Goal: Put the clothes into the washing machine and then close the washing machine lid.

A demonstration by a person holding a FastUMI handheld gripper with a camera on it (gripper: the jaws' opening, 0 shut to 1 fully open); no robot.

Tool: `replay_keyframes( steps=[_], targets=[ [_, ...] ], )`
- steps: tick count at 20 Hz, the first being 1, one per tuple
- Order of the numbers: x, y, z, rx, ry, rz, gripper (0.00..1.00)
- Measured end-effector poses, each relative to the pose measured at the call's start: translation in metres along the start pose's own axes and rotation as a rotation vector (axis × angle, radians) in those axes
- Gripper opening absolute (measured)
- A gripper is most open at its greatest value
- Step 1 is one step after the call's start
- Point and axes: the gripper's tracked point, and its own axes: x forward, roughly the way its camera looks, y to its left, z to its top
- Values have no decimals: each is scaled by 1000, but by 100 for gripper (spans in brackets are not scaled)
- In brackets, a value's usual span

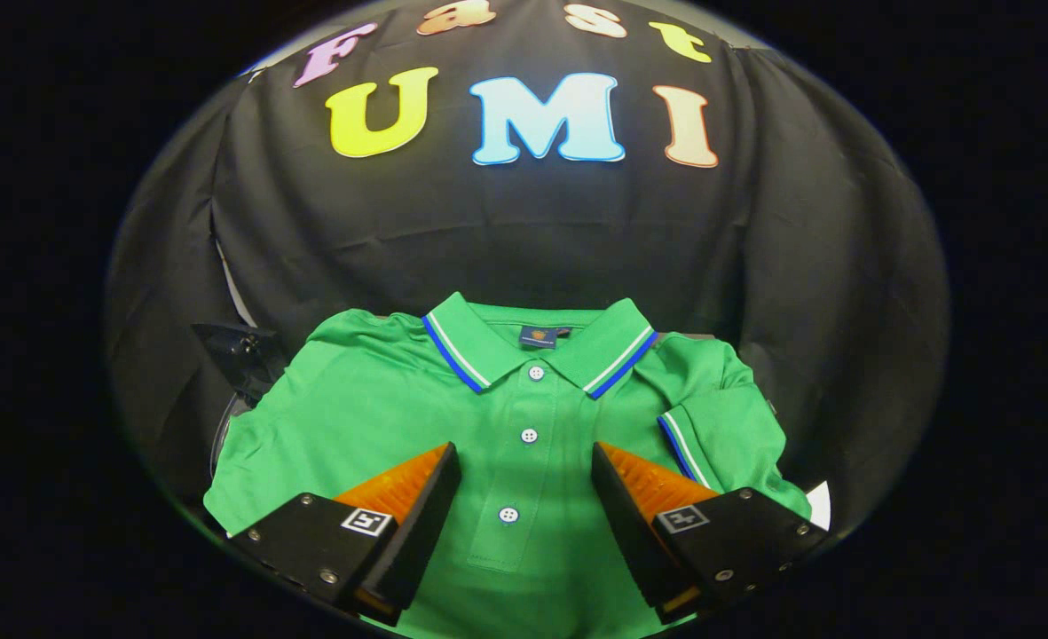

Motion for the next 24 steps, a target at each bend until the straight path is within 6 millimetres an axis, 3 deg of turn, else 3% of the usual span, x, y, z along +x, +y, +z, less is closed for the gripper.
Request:
replay_keyframes(
  steps=[2, 7, 11, 14, 18, 24],
  targets=[
    [0, 6, 2, -12, -16, 30, 76],
    [2, 12, 5, 66, -7, 122, 19],
    [-4, 18, 7, 140, 1, 186, 1],
    [-13, 22, 16, 182, -27, 222, 0],
    [-36, 33, 43, 267, -107, 277, 0],
    [-69, 87, 84, 309, -177, 380, 0]
  ],
)
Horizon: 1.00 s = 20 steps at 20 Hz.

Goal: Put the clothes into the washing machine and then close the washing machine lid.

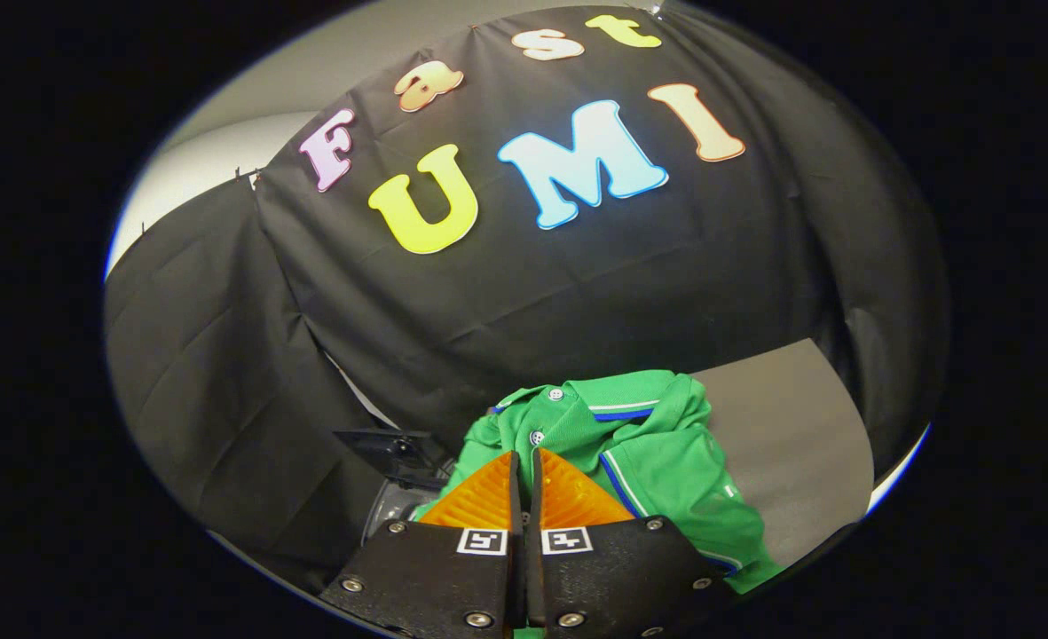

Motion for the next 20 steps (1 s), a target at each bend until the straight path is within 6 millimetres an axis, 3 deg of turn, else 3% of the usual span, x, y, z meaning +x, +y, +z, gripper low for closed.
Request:
replay_keyframes(
  steps=[9, 20],
  targets=[
    [12, 107, 10, -26, -52, 134, 0],
    [54, 215, -25, -58, 11, 259, 0]
  ],
)
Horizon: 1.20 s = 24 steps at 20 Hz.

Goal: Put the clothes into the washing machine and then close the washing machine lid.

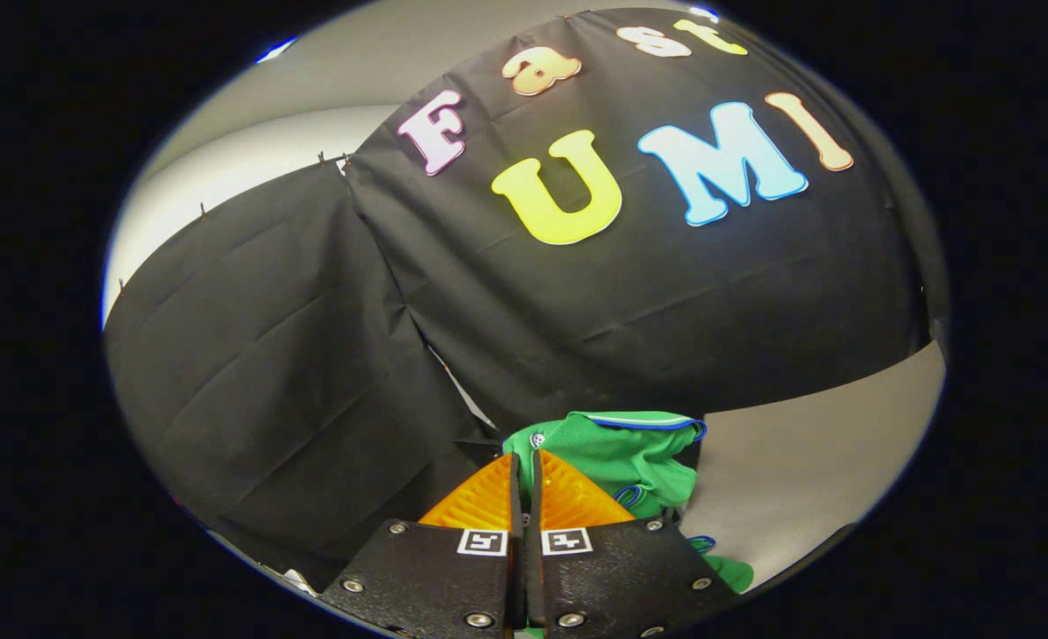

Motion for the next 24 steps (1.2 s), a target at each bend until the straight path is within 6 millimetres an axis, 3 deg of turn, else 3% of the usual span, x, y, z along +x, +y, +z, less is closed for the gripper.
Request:
replay_keyframes(
  steps=[6, 11, 17, 24],
  targets=[
    [37, 42, -27, -15, 53, 49, 0],
    [66, 64, -48, -31, 78, 61, 0],
    [99, 74, -81, -32, 117, 54, 0],
    [136, 68, -133, -40, 183, 6, 0]
  ],
)
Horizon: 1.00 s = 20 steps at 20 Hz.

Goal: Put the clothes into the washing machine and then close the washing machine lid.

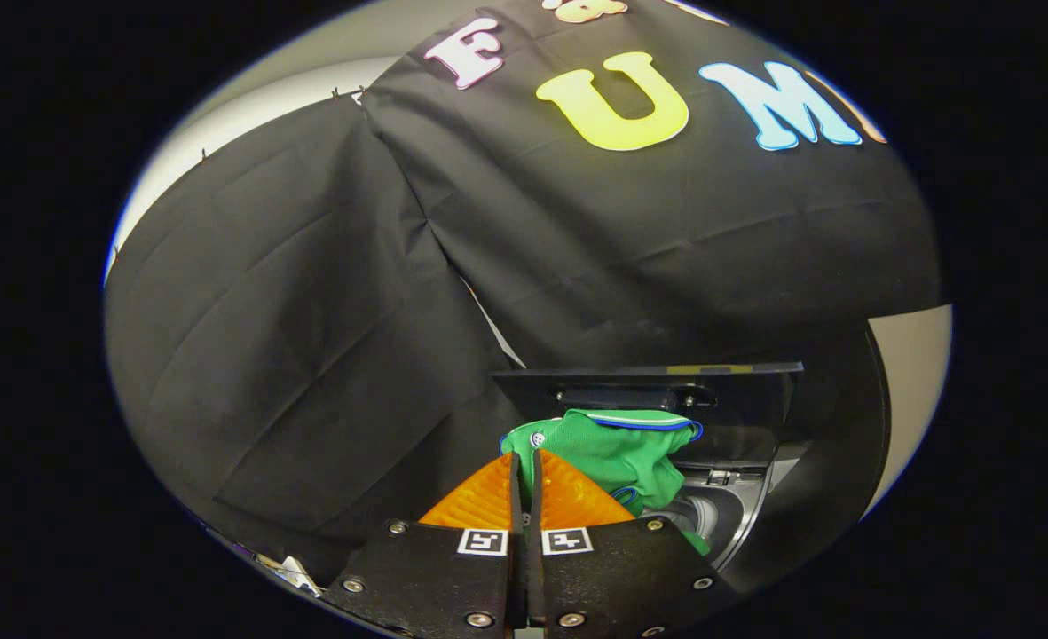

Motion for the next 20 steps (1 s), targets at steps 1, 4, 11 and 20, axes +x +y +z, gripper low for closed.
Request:
replay_keyframes(
  steps=[1, 4, 11, 20],
  targets=[
    [5, -3, -5, -3, 6, -12, 0],
    [21, -11, -22, -19, 24, -45, 0],
    [52, -27, -65, -72, 54, -105, 0],
    [86, -46, -125, -120, 109, -172, 0]
  ],
)
